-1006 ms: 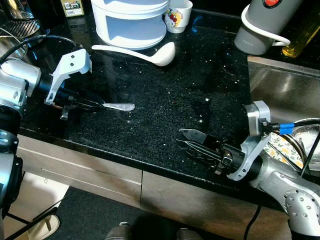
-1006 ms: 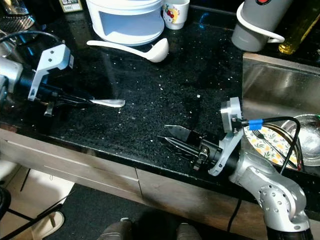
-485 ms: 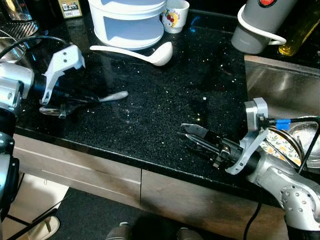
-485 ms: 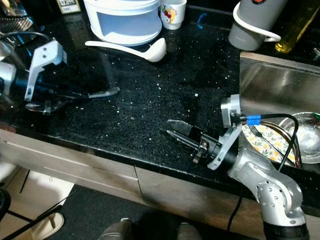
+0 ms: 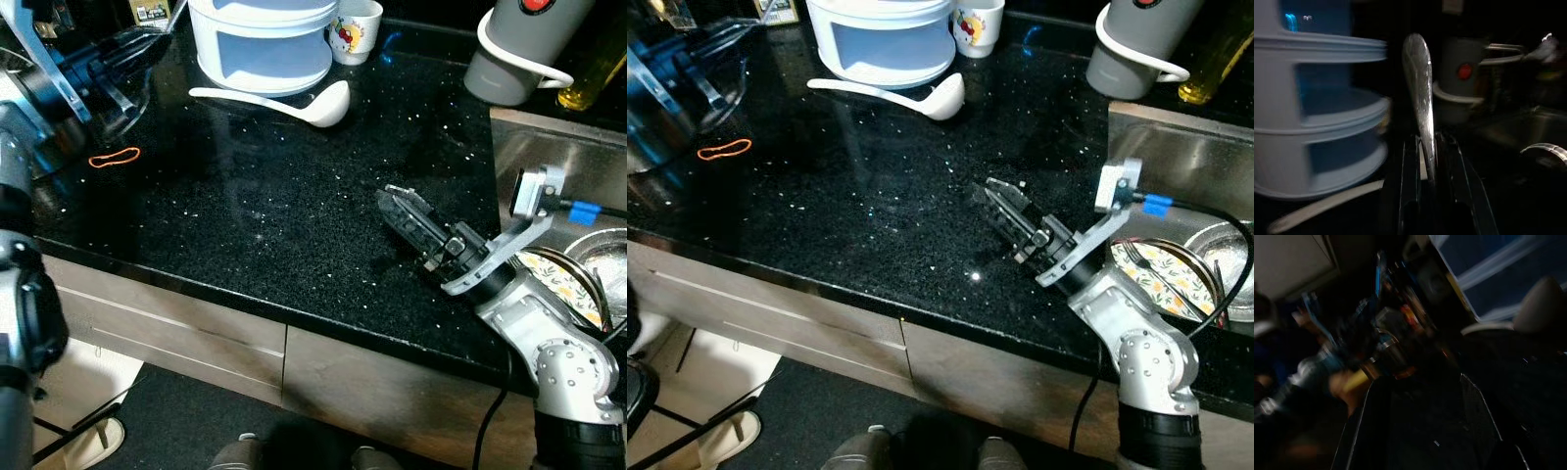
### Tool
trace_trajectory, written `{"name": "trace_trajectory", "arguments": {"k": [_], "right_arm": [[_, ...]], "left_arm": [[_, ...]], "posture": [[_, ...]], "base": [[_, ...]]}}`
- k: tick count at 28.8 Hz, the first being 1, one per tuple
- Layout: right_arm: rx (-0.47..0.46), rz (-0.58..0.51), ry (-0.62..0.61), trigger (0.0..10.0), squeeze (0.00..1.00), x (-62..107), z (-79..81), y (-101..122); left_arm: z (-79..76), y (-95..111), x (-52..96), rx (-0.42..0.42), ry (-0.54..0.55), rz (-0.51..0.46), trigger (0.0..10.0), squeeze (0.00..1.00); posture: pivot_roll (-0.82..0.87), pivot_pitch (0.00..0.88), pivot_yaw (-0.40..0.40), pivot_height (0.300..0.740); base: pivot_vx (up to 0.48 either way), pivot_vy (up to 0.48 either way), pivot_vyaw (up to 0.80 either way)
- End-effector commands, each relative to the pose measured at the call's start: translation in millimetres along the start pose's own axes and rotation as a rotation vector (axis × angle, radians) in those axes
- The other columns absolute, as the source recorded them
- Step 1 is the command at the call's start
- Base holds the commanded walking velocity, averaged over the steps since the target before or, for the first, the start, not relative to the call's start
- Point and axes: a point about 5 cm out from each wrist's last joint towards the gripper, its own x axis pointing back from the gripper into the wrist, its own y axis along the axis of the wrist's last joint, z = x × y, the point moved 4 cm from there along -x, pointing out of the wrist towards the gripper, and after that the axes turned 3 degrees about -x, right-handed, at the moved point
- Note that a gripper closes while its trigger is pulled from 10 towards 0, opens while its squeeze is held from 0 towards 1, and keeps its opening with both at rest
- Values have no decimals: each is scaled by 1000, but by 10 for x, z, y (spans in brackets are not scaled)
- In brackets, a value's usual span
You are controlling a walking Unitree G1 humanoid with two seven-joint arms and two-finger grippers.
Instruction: Kitchen organization
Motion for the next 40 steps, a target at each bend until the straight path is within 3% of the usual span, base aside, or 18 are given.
{"name": "trace_trajectory", "arguments": {"k": [1,3,6,7,8,9,11,14,16,26,33,40], "right_arm": [[-7,-29,10,10000,0,5,20,37],[-29,-65,10,10000,0,-36,38,80],[-31,-72,-4,10000,0,-59,24,92],[-28,-75,-22,10000,0,-83,-1,97],[-28,-75,-22,10000,0,-83,-1,97],[-26,-75,-34,10000,0,-100,-22,99],[-22,-75,-45,10000,0,-114,-52,101],[-20,-78,-48,10000,0,-114,-63,105],[-16,-86,-52,10000,0,-117,-74,117],[25,-144,-121,10000,0,-118,-191,281],[72,-144,-172,10000,0,-122,-271,325],[120,-111,-205,10000,0,-144,-305,309]], "left_arm": [[-28,36,-8,14,-6,-26,0,0],[-209,-12,-61,116,-15,-135,0,0],[-324,-26,-81,167,-23,-189,0,0],[-482,-65,-116,210,-8,-238,2314,0],[-482,-65,-116,210,-8,-238,2314,0],[-621,-72,-139,236,9,-276,10000,0],[-782,-55,-150,239,48,-300,10000,0],[-784,-35,-144,232,72,-310,10000,0],[-740,-18,-123,206,139,-308,10000,0],[-732,-10,-128,121,259,-260,10000,0],[-694,-112,-145,108,304,-219,10000,0],[-550,-336,-189,50,429,-95,10000,0]], "posture": [[-18,99,19,740],[-15,90,22,740],[-14,86,22,740],[-17,74,29,740],[-17,74,29,740],[-14,72,32,740],[-4,71,37,740],[0,68,40,740],[4,65,44,740],[1,56,52,740],[-2,50,51,740],[-6,55,49,740]], "base": [[0,0,0],[0,0,0],[0,0,0],[0,0,-800],[0,0,-800],[0,0,-800],[0,0,-800],[0,0,-800],[0,0,-800],[0,0,-800],[0,0,-800],[0,0,-800]]}}
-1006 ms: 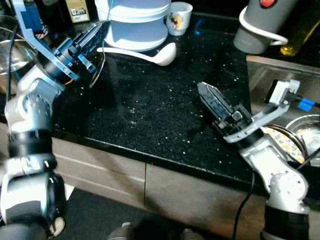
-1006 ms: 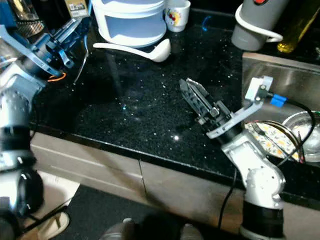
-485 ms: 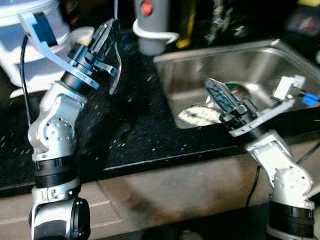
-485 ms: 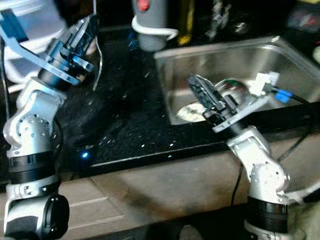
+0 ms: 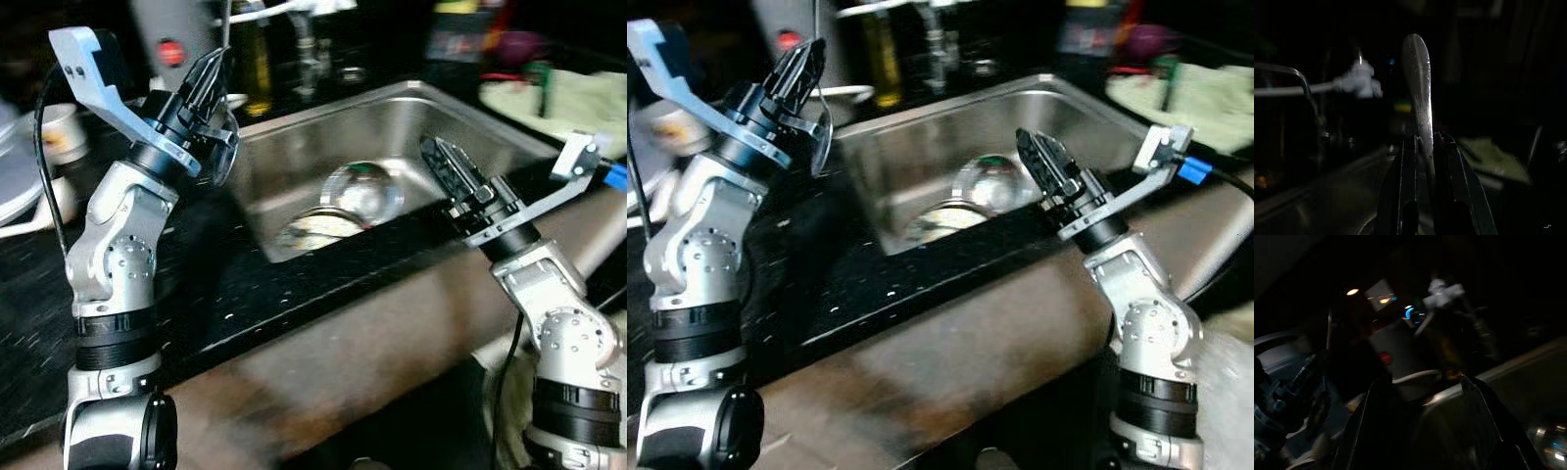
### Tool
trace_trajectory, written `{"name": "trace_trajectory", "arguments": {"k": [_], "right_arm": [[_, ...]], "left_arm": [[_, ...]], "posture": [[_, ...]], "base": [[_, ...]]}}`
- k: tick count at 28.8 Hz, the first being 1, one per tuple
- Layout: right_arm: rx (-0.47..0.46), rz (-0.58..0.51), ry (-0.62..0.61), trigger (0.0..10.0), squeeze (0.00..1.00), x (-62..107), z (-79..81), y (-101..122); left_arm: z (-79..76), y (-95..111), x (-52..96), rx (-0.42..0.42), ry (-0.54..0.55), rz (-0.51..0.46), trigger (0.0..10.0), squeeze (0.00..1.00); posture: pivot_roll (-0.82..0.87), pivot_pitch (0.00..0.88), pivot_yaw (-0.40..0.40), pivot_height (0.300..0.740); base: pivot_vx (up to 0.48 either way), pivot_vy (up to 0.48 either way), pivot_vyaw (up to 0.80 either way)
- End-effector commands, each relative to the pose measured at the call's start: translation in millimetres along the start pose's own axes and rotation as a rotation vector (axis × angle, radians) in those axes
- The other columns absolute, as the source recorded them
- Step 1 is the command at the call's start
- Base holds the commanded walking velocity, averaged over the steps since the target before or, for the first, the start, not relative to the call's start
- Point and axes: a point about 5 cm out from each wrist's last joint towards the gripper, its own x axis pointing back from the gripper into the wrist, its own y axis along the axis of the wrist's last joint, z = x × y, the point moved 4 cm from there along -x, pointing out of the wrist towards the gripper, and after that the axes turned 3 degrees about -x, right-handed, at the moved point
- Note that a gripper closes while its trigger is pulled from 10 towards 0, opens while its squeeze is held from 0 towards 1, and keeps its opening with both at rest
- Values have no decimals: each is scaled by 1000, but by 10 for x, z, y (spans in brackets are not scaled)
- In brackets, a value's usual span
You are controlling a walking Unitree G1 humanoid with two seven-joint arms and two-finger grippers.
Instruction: Kitchen organization
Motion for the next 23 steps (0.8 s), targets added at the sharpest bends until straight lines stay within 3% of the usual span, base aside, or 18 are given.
{"name": "trace_trajectory", "arguments": {"k": [1,5,9,10,11,12,15,16,19,23], "right_arm": [[12,30,-8,10000,0,-26,-1,-70],[30,41,-15,10000,0,-31,-2,-86],[50,45,-21,10000,0,-29,2,-83],[50,45,-21,10000,0,-29,2,-83],[57,47,-22,10000,0,-27,5,-81],[57,47,-22,10000,0,-27,5,-81],[65,48,-23,10000,0,-20,19,-75],[68,48,-23,10000,0,-17,24,-75],[74,50,-23,10000,0,-7,40,-67],[79,51,-21,10000,0,2,56,-60]], "left_arm": [[21,-80,-48,-76,24,49,10000,0],[48,-197,-144,-176,60,133,10000,0],[174,-293,-260,-287,128,218,10000,0],[174,-293,-260,-287,128,218,10000,0],[166,-343,-285,-344,116,248,10000,0],[166,-343,-285,-344,116,248,10000,0],[147,-495,-315,-446,84,327,10000,0],[149,-541,-313,-450,81,345,10000,0],[235,-750,-251,-619,65,443,10000,0],[296,-933,-173,-676,49,504,10000,0]], "posture": [[-8,55,50,740],[-16,58,53,740],[-25,64,61,740],[-25,64,61,740],[-26,66,62,740],[-26,66,62,740],[-29,73,68,740],[-30,74,69,740],[-34,79,72,740],[-40,82,73,740]], "base": [[0,0,-800],[0,0,-800],[0,0,0],[0,0,0],[0,0,0],[0,0,0],[0,0,0],[0,0,0],[0,0,0],[0,0,0]]}}
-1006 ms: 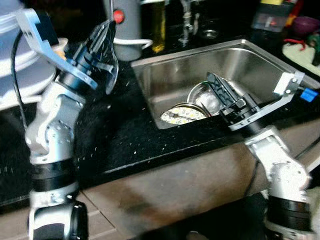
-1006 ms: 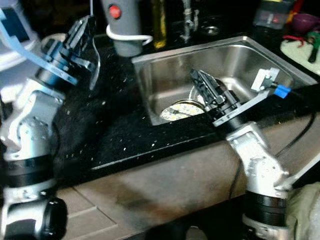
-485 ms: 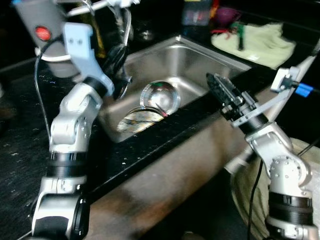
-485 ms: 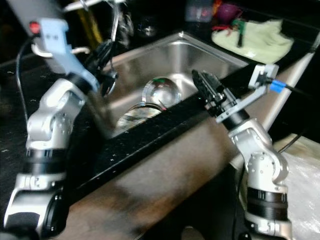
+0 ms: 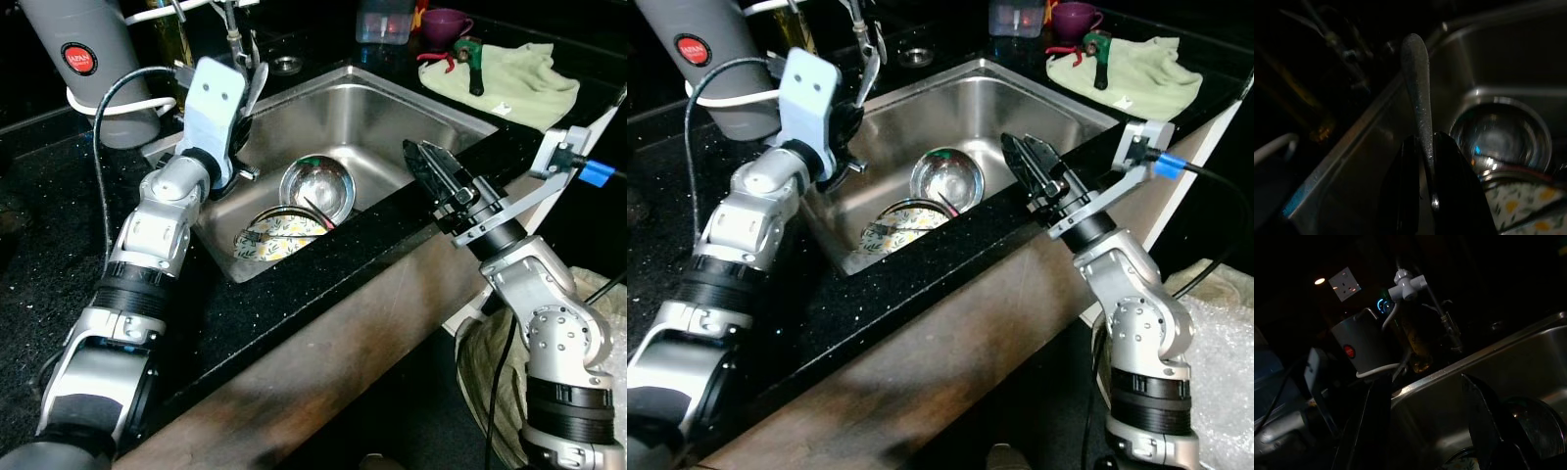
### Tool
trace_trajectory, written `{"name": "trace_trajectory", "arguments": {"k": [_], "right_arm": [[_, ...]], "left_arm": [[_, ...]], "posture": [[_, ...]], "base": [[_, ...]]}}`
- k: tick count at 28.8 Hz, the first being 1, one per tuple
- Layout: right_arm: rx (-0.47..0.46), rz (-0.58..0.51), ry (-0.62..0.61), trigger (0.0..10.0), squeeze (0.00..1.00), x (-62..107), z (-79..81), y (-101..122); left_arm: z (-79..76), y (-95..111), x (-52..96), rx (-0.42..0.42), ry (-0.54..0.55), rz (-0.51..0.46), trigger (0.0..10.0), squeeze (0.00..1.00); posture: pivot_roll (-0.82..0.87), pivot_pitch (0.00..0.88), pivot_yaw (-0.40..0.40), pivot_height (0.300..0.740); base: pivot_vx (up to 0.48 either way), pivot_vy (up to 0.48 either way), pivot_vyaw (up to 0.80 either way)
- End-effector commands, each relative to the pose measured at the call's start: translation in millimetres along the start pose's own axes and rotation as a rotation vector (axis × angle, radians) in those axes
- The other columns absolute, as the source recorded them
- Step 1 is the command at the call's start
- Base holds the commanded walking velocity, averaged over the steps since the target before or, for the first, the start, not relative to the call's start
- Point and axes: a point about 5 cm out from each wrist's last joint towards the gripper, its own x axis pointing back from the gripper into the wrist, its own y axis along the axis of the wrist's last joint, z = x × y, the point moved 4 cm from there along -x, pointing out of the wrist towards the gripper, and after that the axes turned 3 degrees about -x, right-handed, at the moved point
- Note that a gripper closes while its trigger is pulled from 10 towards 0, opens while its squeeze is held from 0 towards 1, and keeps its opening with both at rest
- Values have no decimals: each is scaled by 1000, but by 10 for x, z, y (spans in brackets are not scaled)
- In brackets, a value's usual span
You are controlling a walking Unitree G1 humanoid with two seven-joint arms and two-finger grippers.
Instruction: Kitchen organization
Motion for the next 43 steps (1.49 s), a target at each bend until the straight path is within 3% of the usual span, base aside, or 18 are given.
{"name": "trace_trajectory", "arguments": {"k": [1,6,7,9,10,18,24,25,27,28,35,43], "right_arm": [[9,11,5,10000,0,14,36,-10],[17,16,13,10000,0,16,62,-7],[17,17,14,10000,0,13,64,-9],[17,17,14,10000,0,10,65,-10],[18,18,16,10000,0,5,69,-10],[20,16,26,10000,0,-18,79,-4],[17,14,39,10000,0,-33,99,-9],[12,12,49,10000,0,-43,118,-15],[12,12,49,10000,0,-43,118,-15],[7,11,56,10000,0,-49,131,-24],[-46,20,116,10000,0,-98,266,-147],[-78,21,147,10000,0,-149,344,-218]], "left_arm": [[-8,-74,6,-83,-10,12,10000,0],[-153,-217,-4,-93,-59,12,10000,24],[-160,-236,-9,-80,-61,14,10000,400],[-162,-246,-12,-70,-62,14,10000,400],[-155,-252,-17,-60,-58,12,10000,1000],[-98,-166,-23,20,-32,-52,10000,1000],[2,74,8,143,13,-165,10000,1000],[20,217,54,217,25,-233,10000,855],[20,217,54,217,25,-233,10000,855],[6,278,90,259,20,-265,10000,0],[-174,466,361,391,-17,-364,10000,0],[-391,465,492,421,-51,-336,10000,0]], "posture": [[-41,84,73,740],[-43,82,68,740],[-45,82,67,740],[-45,82,67,740],[-45,80,67,740],[-42,68,64,740],[-37,59,61,740],[-33,59,60,740],[-33,59,60,740],[-29,58,58,740],[-6,61,51,740],[8,65,53,740]], "base": [[0,0,0],[0,0,0],[0,0,0],[0,0,0],[0,0,0],[0,0,0],[0,0,0],[0,0,0],[0,0,0],[0,0,0],[0,0,0],[0,0,0]]}}
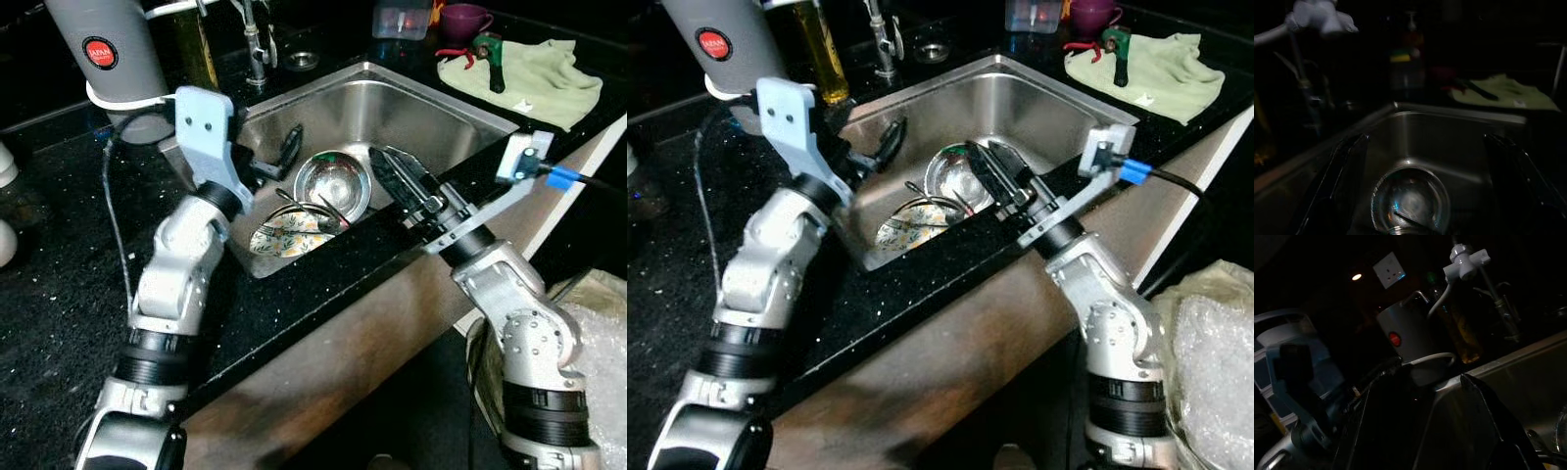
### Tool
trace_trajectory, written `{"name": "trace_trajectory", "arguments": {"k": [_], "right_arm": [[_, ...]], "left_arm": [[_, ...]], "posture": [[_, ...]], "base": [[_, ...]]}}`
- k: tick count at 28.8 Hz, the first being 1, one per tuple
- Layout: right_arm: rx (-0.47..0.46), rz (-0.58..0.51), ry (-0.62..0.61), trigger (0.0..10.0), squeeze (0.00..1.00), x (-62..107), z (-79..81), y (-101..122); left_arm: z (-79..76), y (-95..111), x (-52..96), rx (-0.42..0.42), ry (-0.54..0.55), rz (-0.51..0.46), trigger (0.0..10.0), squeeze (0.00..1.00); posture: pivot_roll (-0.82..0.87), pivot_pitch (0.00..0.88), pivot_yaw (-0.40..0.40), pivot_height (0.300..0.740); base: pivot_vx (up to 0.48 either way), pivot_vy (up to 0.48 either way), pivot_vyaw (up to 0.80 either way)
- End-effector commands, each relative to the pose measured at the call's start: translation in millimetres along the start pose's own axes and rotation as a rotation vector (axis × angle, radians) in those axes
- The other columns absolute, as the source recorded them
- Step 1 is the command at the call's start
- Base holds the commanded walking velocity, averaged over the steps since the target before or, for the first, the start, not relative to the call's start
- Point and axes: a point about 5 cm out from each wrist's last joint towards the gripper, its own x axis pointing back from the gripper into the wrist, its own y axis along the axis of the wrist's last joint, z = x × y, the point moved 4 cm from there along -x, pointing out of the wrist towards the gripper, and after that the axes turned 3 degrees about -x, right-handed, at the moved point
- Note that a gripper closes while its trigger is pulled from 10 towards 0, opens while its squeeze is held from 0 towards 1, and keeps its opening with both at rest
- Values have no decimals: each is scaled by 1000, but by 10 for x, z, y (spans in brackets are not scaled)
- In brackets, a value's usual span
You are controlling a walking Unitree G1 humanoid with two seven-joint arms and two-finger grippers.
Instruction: Kitchen organization
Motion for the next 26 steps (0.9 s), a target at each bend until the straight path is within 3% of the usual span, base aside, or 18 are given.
{"name": "trace_trajectory", "arguments": {"k": [1,13,26], "right_arm": [[-1,-8,32,10000,0,-39,71,5],[-8,15,9,10000,0,-85,41,-120],[29,45,-41,10000,0,-58,-55,-194]], "left_arm": [[-37,-27,33,12,5,22,10000,0],[-215,-195,231,27,-3,119,10000,0],[-273,-261,287,27,-2,162,10000,0]], "posture": [[8,67,55,740],[14,70,47,740],[9,71,45,740]], "base": [[0,0,0],[-307,0,0],[-336,0,0]]}}
